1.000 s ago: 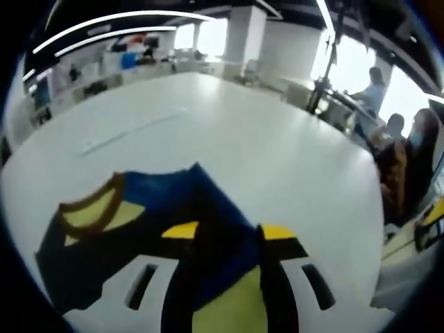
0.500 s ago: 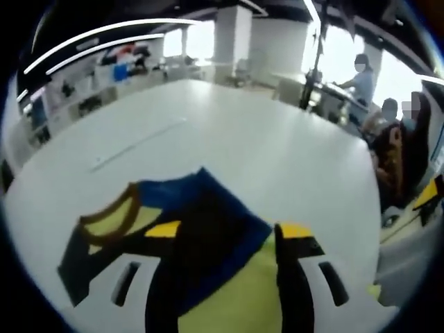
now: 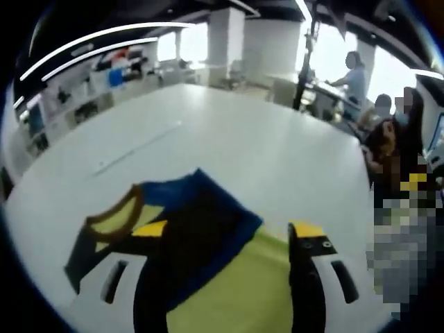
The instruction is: Fold the garment on the visible template until the final outline fits inside the template.
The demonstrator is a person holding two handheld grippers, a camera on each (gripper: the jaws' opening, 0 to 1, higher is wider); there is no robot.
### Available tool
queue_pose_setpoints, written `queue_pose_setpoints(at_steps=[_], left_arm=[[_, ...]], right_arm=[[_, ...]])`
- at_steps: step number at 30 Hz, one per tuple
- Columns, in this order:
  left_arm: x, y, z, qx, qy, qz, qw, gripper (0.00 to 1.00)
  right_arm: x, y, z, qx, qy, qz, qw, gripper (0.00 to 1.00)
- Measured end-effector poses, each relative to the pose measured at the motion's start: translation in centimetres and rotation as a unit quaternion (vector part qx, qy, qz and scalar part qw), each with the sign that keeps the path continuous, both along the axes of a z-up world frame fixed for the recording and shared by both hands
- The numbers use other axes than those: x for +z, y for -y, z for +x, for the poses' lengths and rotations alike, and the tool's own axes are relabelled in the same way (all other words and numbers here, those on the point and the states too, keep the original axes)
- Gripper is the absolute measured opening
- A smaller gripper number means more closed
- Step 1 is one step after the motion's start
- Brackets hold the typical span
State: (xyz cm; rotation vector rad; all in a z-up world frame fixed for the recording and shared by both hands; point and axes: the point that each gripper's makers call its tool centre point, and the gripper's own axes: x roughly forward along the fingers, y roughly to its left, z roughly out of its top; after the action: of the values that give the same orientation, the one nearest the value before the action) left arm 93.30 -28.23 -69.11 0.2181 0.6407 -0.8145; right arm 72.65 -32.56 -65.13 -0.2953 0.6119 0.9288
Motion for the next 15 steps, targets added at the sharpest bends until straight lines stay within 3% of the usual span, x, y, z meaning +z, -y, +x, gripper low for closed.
queue_pose_setpoints(at_steps=[15], left_arm=[[3.2,-2.3,-2.5,-0.014,0.023,-0.015,0.9995,0.78]], right_arm=[[0.7,-1.7,-0.2,0.002,0.009,-0.005,0.9999,1.0]])
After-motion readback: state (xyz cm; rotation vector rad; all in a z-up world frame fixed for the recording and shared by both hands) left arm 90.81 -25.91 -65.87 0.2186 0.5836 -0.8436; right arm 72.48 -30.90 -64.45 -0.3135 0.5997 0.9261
